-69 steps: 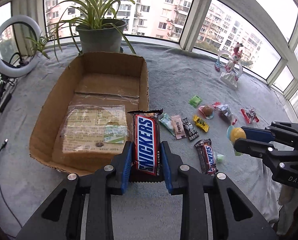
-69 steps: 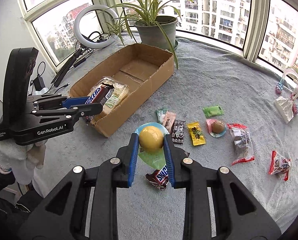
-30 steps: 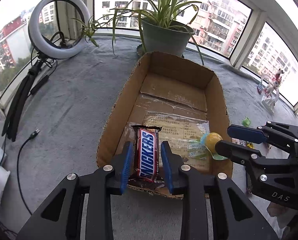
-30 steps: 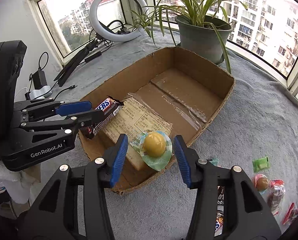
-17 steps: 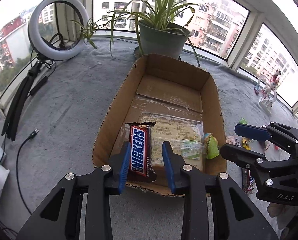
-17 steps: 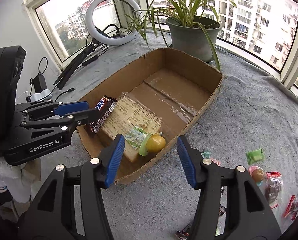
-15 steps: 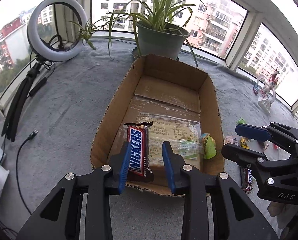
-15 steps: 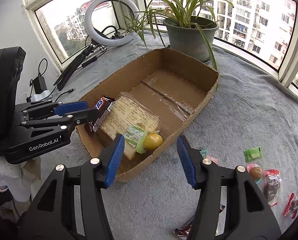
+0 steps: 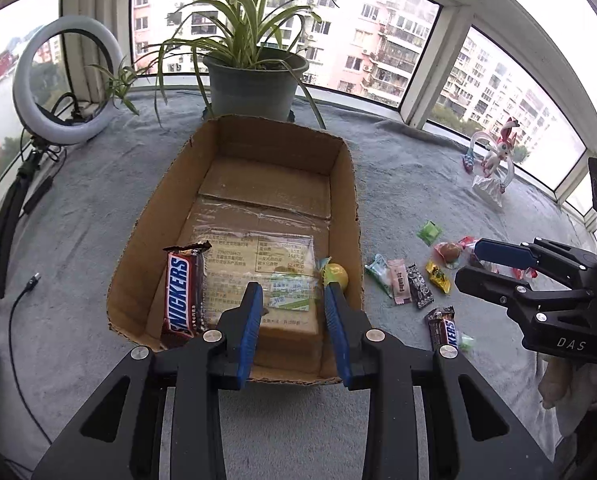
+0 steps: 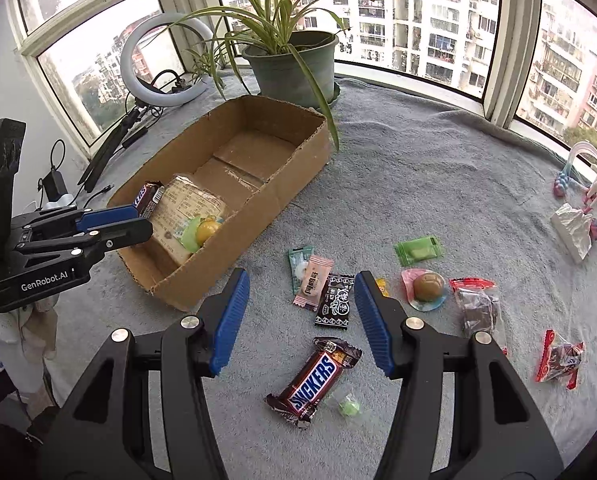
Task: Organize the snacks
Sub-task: 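Grasp the second Snickers bar with the left gripper while the right gripper grasps the red-trimmed clear bag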
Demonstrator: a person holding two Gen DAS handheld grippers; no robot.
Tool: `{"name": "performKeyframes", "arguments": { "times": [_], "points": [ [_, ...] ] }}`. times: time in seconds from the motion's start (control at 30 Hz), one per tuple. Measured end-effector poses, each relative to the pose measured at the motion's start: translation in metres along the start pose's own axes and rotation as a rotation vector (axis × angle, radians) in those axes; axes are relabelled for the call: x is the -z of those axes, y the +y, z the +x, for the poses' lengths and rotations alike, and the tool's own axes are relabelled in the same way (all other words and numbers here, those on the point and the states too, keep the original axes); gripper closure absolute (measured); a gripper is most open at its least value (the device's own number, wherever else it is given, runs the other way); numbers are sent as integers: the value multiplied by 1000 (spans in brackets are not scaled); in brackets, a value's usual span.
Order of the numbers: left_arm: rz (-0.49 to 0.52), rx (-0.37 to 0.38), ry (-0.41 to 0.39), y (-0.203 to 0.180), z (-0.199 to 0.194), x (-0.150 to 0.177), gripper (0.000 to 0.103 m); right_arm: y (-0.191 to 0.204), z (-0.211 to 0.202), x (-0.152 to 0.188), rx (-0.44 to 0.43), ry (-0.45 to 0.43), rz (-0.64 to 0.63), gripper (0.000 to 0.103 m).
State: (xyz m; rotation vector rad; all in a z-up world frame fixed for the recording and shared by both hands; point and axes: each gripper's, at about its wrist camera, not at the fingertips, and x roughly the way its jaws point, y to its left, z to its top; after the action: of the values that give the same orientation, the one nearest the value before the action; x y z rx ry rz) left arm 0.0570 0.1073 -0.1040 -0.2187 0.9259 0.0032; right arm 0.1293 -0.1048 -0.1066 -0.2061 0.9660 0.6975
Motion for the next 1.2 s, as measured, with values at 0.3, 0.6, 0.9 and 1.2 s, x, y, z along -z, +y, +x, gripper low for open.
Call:
{"name": "performKeyframes", "arguments": {
  "times": [0.3, 0.6, 0.9, 1.2],
  "points": [
    [88, 103, 62, -52, 11, 10, 72, -74, -15, 29, 113, 45, 94, 46],
    [148, 183, 156, -99, 36, 24, 72, -122, -3, 41, 170, 115, 118, 45],
    [176, 193, 234, -127, 62, 35, 72, -132, 31, 33, 181, 181, 73, 45],
    [207, 157, 285, -134, 83, 39, 72, -138, 59, 28, 189, 247, 46, 45]
  ]
}}
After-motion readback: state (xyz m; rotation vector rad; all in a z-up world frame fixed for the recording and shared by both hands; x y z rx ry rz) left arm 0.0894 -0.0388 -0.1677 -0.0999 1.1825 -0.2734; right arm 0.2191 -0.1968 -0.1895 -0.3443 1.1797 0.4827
